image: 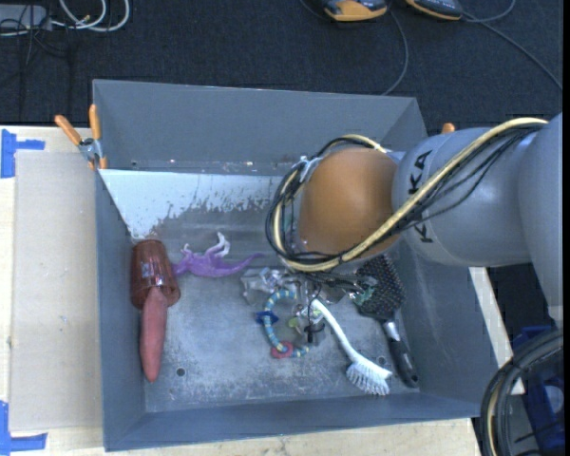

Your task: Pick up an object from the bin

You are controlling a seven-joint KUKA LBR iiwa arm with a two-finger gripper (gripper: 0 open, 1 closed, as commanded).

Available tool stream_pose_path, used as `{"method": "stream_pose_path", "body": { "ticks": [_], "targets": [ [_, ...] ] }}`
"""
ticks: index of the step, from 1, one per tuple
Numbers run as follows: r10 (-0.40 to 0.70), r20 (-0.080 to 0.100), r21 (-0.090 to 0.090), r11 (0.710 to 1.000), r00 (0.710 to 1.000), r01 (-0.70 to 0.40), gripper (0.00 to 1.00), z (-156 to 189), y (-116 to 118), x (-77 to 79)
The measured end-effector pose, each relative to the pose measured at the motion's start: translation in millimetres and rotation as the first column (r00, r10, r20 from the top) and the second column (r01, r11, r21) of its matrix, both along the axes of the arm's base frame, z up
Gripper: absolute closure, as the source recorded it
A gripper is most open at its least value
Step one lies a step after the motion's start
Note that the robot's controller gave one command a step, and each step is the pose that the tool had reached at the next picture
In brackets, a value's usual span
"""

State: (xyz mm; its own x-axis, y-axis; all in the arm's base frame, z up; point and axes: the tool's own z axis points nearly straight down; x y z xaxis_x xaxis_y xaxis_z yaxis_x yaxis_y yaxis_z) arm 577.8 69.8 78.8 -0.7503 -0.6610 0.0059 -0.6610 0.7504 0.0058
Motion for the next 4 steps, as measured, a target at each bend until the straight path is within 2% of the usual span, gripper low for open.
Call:
{"method": "stream_pose_path", "body": {
  "ticks": [1, 4],
  "targets": [
    [0.236, 0.008, 0.004, 0.972, 0.972, -0.236, 1.0, -9.6, -28.8, 15.7],
    [0.234, 0.006, 0.005, 0.972, 0.972, -0.234, 1.0, 0.5, -28.5, 14.8]
  ]
}}
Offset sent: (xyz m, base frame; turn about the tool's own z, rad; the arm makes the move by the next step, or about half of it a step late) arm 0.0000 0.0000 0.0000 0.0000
